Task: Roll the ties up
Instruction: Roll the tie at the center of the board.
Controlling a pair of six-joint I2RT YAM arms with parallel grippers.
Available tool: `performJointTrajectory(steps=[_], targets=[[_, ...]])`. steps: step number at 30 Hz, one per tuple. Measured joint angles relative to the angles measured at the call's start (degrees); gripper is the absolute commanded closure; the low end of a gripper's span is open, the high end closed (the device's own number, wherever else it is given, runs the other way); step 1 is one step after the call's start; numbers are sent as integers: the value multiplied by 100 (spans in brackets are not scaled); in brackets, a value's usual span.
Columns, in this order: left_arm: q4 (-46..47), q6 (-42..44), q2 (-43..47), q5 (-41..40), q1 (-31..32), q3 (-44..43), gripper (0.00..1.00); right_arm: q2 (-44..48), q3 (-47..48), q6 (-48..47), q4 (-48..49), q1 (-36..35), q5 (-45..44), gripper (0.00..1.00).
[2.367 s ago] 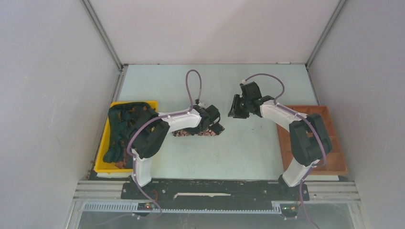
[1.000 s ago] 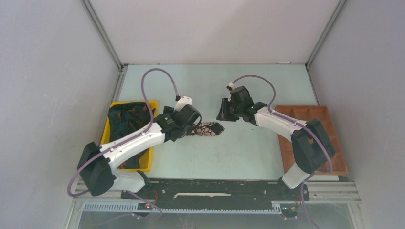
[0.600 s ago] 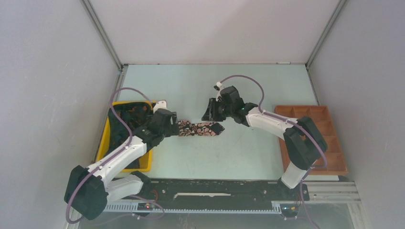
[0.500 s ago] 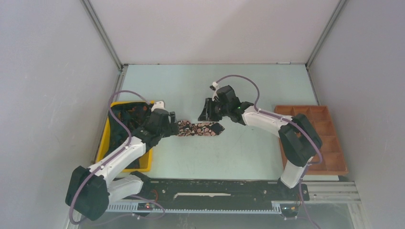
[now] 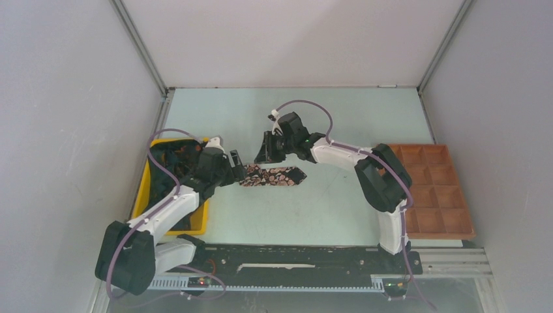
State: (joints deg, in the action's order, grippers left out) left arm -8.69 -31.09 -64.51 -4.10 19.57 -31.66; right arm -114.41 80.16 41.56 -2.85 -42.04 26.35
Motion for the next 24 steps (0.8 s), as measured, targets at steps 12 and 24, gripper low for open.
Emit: performJointTrajectory(steps=[12, 24], targets=[[389, -46, -509, 348, -111, 2, 15, -562, 142, 0, -114, -59, 184, 82], [811, -190, -1040, 649, -114, 4, 18, -603, 39, -15, -131, 28, 190, 85]])
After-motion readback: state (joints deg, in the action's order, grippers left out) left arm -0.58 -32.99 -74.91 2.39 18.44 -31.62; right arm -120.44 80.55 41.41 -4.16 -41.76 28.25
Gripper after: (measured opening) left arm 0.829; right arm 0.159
